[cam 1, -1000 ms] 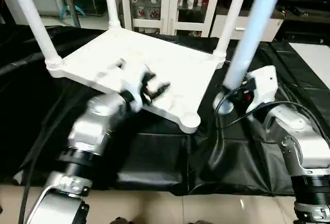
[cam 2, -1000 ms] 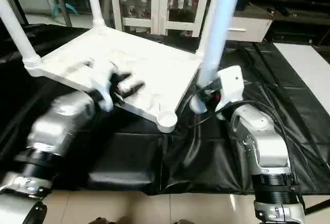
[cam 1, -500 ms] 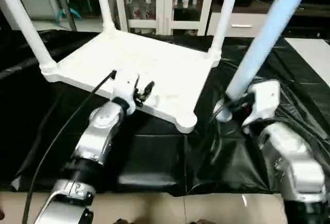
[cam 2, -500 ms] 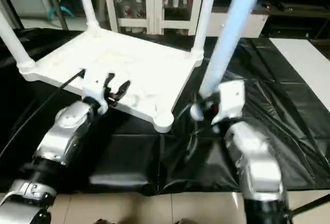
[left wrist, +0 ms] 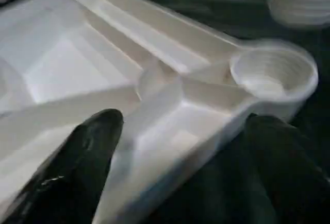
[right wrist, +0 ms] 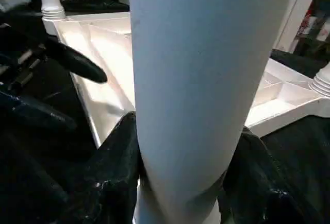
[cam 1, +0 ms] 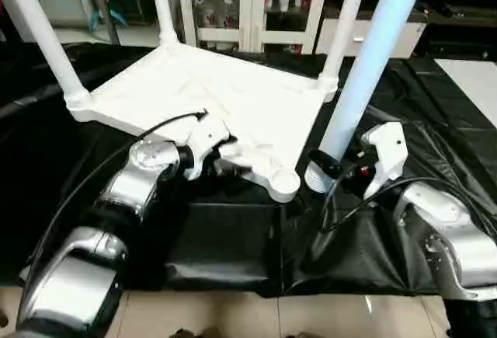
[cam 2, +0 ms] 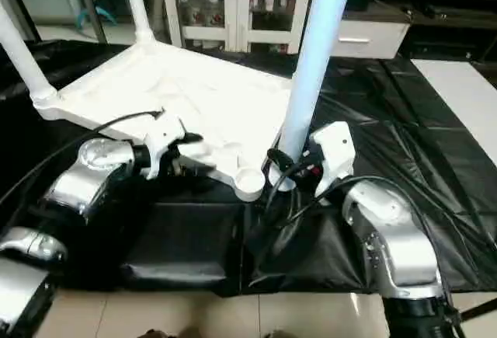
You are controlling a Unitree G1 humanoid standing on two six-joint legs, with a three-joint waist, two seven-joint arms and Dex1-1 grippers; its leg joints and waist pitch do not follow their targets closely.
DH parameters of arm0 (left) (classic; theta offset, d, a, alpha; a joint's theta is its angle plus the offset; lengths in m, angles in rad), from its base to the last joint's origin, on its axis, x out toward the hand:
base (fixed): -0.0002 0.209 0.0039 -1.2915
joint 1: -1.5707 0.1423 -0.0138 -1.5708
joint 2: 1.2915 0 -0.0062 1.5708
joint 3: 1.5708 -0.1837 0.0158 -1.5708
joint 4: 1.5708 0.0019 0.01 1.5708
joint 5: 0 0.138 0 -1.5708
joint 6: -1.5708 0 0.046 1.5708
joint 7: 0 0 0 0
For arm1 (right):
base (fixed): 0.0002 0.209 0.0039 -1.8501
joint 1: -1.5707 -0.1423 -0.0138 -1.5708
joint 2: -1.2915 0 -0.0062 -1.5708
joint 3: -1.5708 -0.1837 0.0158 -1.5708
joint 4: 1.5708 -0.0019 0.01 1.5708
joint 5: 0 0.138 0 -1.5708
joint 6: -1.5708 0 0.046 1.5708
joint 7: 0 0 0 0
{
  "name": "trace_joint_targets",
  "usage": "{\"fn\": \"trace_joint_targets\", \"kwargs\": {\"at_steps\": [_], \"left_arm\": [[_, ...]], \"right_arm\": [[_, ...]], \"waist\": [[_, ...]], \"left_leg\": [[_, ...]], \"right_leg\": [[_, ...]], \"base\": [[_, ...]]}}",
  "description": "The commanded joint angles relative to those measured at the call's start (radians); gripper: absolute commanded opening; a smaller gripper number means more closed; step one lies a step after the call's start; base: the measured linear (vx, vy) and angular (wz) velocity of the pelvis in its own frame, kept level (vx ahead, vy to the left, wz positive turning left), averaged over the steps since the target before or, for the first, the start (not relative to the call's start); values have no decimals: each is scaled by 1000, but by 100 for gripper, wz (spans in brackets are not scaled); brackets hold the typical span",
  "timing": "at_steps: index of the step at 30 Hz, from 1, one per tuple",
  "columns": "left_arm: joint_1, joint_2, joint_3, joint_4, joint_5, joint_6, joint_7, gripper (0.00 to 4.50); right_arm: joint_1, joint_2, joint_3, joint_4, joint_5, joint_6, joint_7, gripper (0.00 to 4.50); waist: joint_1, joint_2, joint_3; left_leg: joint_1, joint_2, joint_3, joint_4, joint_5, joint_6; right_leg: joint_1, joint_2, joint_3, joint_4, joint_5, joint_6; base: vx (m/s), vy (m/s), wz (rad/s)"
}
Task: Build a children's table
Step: Pick table leg
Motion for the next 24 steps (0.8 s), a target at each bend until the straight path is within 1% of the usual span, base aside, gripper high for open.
{"fn": "trace_joint_targets", "kwargs": {"at_steps": [1, 2, 3, 4, 5, 6, 7, 8, 9, 10, 11, 12, 14, 15, 16, 17, 18, 19, 20, 21, 22, 23, 24], "left_arm": [[-46, 12, -35, 55, 45, -41, -44, 434], [-81, 11, -55, 102, 67, -60, -79, 434], [-90, 10, -59, 113, 72, -59, -90, 434], [-95, 9, -61, 119, 74, -59, -95, 434], [-116, 5, -70, 146, 90, -67, -108, 434], [-128, 3, -75, 161, 99, -73, -112, 434], [-141, 0, -78, 180, 109, -86, -110, 434], [-153, -4, -80, 197, 119, -100, -96, 434], [-177, -22, -70, 233, 126, -123, -47, 434], [-187, -34, -63, 253, 126, -140, -24, 434], [-192, -40, -60, 263, 125, -150, -13, 434], [-197, -56, -34, 274, 100, -147, -4, 434], [-192, -74, 19, 268, 38, -119, -23, 434], [-177, -73, 45, 249, 4, -99, -60, 434], [-167, -71, 57, 236, -15, -88, -87, 434], [-130, -63, 83, 192, -51, -80, -116, 434], [-68, -52, 112, 115, -86, -66, -114, 434], [-45, -48, 119, 85, -93, -59, -101, 434], [-5, -42, 129, 32, -102, -47, -75, 434], [33, -40, 141, -20, -109, -19, -36, 434], [189, -63, 214, -244, -180, 12, 86, 434], [189, -63, 214, -244, -180, 12, 86, 434], [258, -79, 249, -349, -205, 51, 150, 434]], "right_arm": [[-11, -21, -15, -11, 24, 6, 13, 186], [-16, -38, -25, -12, 36, 13, 25, 186], [-18, -42, -29, -13, 38, 16, 28, 186], [-18, -45, -30, -12, 40, 17, 29, 186], [-19, -55, -34, -12, 40, 19, 39, 186], [-19, -61, -36, -11, 38, 18, 45, 186], [-18, -65, -38, -11, 38, 19, 49, 186], [-17, -68, -39, -13, 38, 21, 52, 186], [-15, -71, -40, -16, 39, 23, 55, 186], [-12, -72, -39, -22, 41, 27, 56, 186], [-10, -72, -38, -25, 43, 29, 56, 186], [-8, -72, -35, -30, 41, 29, 49, 186], [0, -72, -34, -51, 48, 35, 40, 186], [8, -74, -36, -69, 55, 41, 38, 186], [14, -75, -37, -81, 59, 45, 38, 186], [25, -73, -45, -98, 69, 54, 36, 186], [41, -63, -57, -124, 82, 68, 24, 186], [45, -58, -61, -132, 87, 73, 18, 186], [52, -50, -68, -146, 93, 81, 7, 186], [58, -41, -73, -161, 99, 88, -6, 186], [71, -6, -79, -191, 94, 93, -59, 186], [71, -6, -79, -191, 94, 93, -59, 186], [74, 12, -81, -196, 80, 86, -91, 186]], "waist": [[0, -7, -75], [-1, -1, -73], [-1, -4, -73], [1, -4, -73], [0, -3, -70], [0, -3, -72], [0, -5, -72], [0, -6, -74], [0, 0, -74], [0, -5, -75], [2, -5, -76], [4, 8, -76], [2, 1, -79], [2, 0, -78], [3, 8, -77], [3, 4, -76], [4, 11, -74], [1, 6, -73], [-3, 10, -75], [-4, 8, -74], [-7, 8, -70], [-8, 10, -70], [-9, 11, -72]], "left_leg": [[23, 10, -8, -77, -181, 17], [23, 12, -8, -79, -190, 13], [25, 10, -7, -78, -200, 12], [26, 14, -8, -79, -209, 9], [26, 12, -7, -80, -224, 8], [27, 13, -8, -79, -227, 5], [24, 12, -9, -79, -221, 8], [24, 14, -9, -79, -218, 8], [24, 13, -10, -78, -214, 9], [24, 12, -9, -76, -210, 12], [24, 13, -9, -75, -202, 18], [24, 13, -11, -75, -197, 18], [23, 12, -9, -74, -192, 24], [21, 12, -8, -74, -189, 27], [22, 13, -8, -75, -192, 28], [21, 13, -10, -76, -194, 32], [20, 14, -11, -78, -199, 32], [18, 18, -11, -79, -212, 38], [24, 16, -8, -77, -232, 38], [23, 17, -10, -78, -238, 37], [23, 26, -12, -84, -262, 23], [22, 28, -13, -86, -268, 18], [27, 24, -9, -84, -276, 19]], "right_leg": [[51, -35, 30, -67, -177, -207], [50, -36, 31, -68, -180, -213], [49, -35, 30, -71, -192, -211], [50, -37, 31, -68, -195, -218], [49, -37, 30, -73, -217, -218], [49, -38, 30, -71, -220, -218], [52, -38, 30, -70, -211, -220], [53, -39, 30, -68, -200, -226], [53, -38, 29, -67, -192, -229], [54, -37, 29, -68, -176, -234], [56, -39, 29, -66, -163, -242], [56, -40, 29, -63, -152, -248], [59, -38, 28, -62, -121, -268], [60, -38, 28, -61, -116, -272], [59, -37, 28, -62, -111, -278], [61, -38, 27, -61, -108, -281], [63, -39, 27, -60, -113, -285], [64, -40, 27, -59, -114, -292], [57, -35, 26, -63, -145, -285], [57, -36, 26, -65, -166, -279], [55, -39, 27, -64, -203, -273], [55, -39, 26, -65, -216, -269], [47, -34, 25, -71, -234, -260]], "base": [[0, 0, 0], [0, 0, 0], [0, 0, 0], [0, 0, 0], [0, 0, 0], [0, 0, 0], [0, 0, 0], [0, 0, 0], [0, 0, 0], [0, 0, 0], [0, 0, 0], [0, 0, 0], [0, 0, 0], [0, 0, 0], [0, 0, 0], [0, 0, 0], [0, 0, 0], [0, 0, 0], [0, 0, 0], [0, 0, 0], [0, 0, 0], [0, 0, 0], [0, 0, 0]]}}
